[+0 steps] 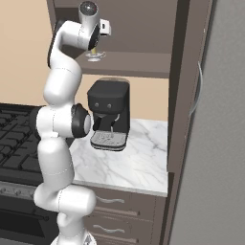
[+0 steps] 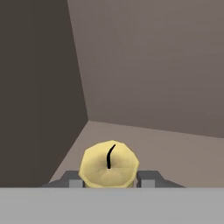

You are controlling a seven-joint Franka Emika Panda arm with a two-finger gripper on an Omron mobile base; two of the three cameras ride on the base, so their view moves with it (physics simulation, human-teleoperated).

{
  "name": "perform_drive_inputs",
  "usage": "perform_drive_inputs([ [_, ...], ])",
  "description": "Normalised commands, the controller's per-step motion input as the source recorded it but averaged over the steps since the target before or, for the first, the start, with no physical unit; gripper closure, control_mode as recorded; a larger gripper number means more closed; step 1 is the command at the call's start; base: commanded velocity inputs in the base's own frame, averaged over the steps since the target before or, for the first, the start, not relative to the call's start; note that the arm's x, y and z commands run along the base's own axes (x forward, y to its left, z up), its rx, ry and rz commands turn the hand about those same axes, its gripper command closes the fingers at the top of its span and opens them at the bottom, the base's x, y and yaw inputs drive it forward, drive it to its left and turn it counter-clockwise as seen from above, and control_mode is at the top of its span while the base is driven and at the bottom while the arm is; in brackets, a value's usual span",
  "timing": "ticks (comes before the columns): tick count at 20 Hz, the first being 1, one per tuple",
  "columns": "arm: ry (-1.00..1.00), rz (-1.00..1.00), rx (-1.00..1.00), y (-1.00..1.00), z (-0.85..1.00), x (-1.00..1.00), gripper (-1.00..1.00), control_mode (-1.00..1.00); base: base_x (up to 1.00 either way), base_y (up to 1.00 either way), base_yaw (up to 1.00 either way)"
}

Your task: Get the candle and the liquor from the cabinet and move them to the dining counter.

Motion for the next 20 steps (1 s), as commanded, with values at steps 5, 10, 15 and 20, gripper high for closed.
perform_drive_inputs([
  [5, 0.00, 0.00, 0.00, 0.00, 0.00, 0.00, 1.00, -1.00, 0.00, 0.00, 0.00],
  [10, 0.00, 0.00, 0.00, 0.00, 0.00, 0.00, 1.00, -1.00, 0.00, 0.00, 0.00],
  [15, -0.01, 0.00, 0.00, 0.00, 0.00, -0.09, 1.00, -1.00, 0.00, 0.00, 0.00],
  [20, -0.04, -0.05, 0.00, -0.01, 0.00, -0.48, 1.00, -1.00, 0.00, 0.00, 0.00],
])
